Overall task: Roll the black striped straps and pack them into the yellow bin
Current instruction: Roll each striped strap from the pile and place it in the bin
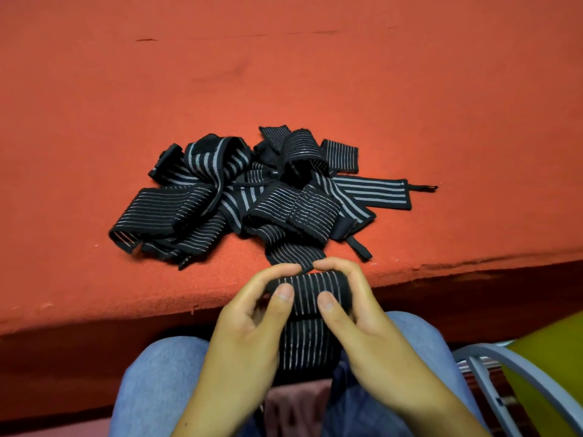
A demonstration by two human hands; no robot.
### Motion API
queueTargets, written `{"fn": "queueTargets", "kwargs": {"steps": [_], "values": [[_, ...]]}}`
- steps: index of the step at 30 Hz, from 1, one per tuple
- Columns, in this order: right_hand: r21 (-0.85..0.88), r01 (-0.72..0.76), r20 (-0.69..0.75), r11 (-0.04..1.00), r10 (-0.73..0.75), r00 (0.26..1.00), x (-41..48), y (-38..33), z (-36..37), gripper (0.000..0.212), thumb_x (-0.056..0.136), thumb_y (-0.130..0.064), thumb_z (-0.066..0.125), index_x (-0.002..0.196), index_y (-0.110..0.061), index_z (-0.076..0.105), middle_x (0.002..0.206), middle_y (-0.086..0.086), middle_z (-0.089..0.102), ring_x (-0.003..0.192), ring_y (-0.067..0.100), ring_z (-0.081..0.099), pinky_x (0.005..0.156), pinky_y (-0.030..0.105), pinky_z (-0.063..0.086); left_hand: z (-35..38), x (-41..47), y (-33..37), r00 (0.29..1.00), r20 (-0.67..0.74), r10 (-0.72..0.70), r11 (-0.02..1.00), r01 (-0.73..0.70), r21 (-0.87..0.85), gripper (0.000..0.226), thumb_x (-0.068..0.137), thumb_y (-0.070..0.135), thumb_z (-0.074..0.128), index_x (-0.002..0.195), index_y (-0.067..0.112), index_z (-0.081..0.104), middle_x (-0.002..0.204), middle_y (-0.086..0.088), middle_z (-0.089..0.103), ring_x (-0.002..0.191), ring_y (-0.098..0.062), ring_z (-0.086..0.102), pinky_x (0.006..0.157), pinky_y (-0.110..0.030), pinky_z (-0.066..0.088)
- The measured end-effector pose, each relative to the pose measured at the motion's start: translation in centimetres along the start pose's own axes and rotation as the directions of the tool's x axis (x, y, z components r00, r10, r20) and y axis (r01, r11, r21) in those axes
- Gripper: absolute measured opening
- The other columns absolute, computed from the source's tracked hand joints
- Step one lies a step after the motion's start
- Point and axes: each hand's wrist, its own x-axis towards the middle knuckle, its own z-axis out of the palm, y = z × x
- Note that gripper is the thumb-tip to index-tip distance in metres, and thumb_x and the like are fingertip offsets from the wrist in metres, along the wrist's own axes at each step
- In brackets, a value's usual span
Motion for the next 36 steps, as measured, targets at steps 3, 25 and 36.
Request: {"fn": "queueTargets", "kwargs": {"steps": [3, 25, 36], "values": [[0.038, -0.039, -0.021, 0.999, 0.04, 0.999, 0.1, -0.1, 0.0, 0.034, 0.093, -0.058, 0.053, 0.124, -0.044, 0.058, 0.116, -0.013, 0.072, 0.111, 0.005, 0.067, 0.1, 0.032, 0.049, -0.3, -0.1, 0.2, 0.999, 0.051, 0.012, 1.0, -0.013, 0.012, 0.019, 0.097, 0.025, 0.066, 0.114, 0.031, 0.074, 0.111, 0.007, 0.077, 0.102, -0.005, 0.072, 0.083, -0.012, 0.052], [0.099, -0.082, -0.072, 0.992, 0.089, 0.993, 0.6, 0.3, -0.4, 0.023, 0.087, -0.05, 0.059, 0.107, -0.041, 0.067, 0.11, -0.003, 0.078, 0.105, 0.013, 0.073, 0.093, 0.034, 0.053, 0.4, 0.0, -0.3, 0.991, 0.099, -0.089, 0.99, 0.099, -0.101, 0.05, 0.093, 0.003, 0.065, 0.138, 0.024, 0.057, 0.126, 0.012, 0.073, 0.118, -0.006, 0.068, 0.092, -0.013, 0.051], [0.15, -0.089, -0.044, 0.985, 0.096, 0.994, 0.8, 0.0, -0.9, 0.026, 0.094, -0.044, 0.063, 0.115, -0.029, 0.068, 0.112, 0.008, 0.076, 0.11, 0.024, 0.072, 0.098, 0.044, 0.056, 0.2, 0.5, 0.3, 0.977, 0.192, -0.092, 0.988, 0.114, -0.104, 0.04, 0.096, 0.023, 0.066, 0.135, 0.028, 0.059, 0.126, 0.013, 0.072, 0.115, -0.003, 0.068, 0.09, -0.012, 0.051]]}}
